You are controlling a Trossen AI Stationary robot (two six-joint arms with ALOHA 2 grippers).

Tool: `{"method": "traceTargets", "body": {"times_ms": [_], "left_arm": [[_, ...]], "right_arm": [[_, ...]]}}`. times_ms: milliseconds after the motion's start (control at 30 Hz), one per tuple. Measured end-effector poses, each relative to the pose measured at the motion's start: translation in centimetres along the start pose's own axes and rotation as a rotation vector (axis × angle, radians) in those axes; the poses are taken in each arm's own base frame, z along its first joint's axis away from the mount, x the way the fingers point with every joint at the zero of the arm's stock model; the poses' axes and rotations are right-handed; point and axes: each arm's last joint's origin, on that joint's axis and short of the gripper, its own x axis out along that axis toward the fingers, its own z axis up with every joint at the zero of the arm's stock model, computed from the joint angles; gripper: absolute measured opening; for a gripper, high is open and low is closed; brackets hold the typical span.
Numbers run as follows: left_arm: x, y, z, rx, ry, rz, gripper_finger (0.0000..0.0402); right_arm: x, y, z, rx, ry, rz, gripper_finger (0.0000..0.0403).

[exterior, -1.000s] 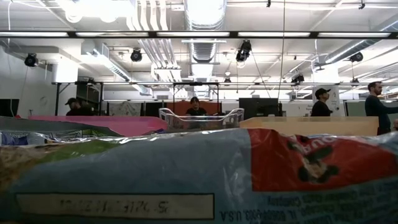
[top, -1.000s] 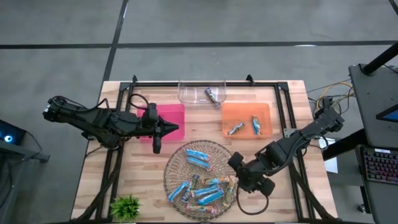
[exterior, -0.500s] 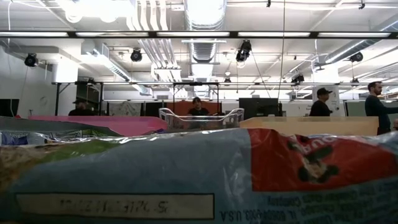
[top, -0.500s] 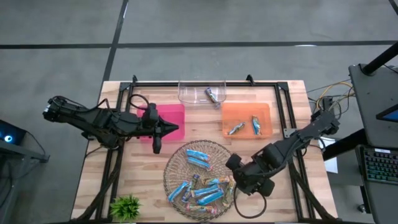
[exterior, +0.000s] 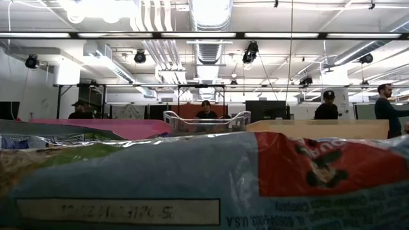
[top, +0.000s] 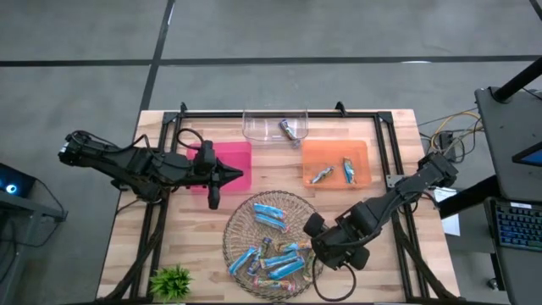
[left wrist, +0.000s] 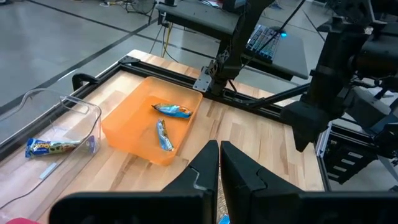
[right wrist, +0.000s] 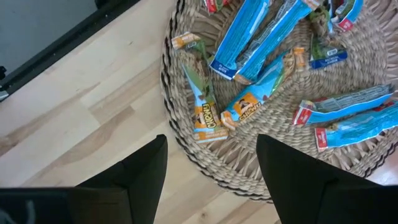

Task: Pick and place Granola Bars by type
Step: Put the yellow granola bar into the yellow bin

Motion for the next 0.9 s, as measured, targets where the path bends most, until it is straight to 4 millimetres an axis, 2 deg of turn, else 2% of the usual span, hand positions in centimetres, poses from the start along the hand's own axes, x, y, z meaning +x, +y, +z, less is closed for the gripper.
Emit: {"method": "traceTargets", "body": {"times_ms": [433, 900], "left_arm": [[0.0, 0.0, 0.0, -0.001, 0.000, -0.001, 0.0000], [0.0, 0.0, 0.0, -0.002, 0.000, -0.001, 0.0000]], "right_arm": [[0.4, -0.3, 0.8, -0.002, -0.063, -0.023, 0.0238], [5.0, -1.0, 1.7, 0.007, 0.039, 0.018, 0.0238]]}}
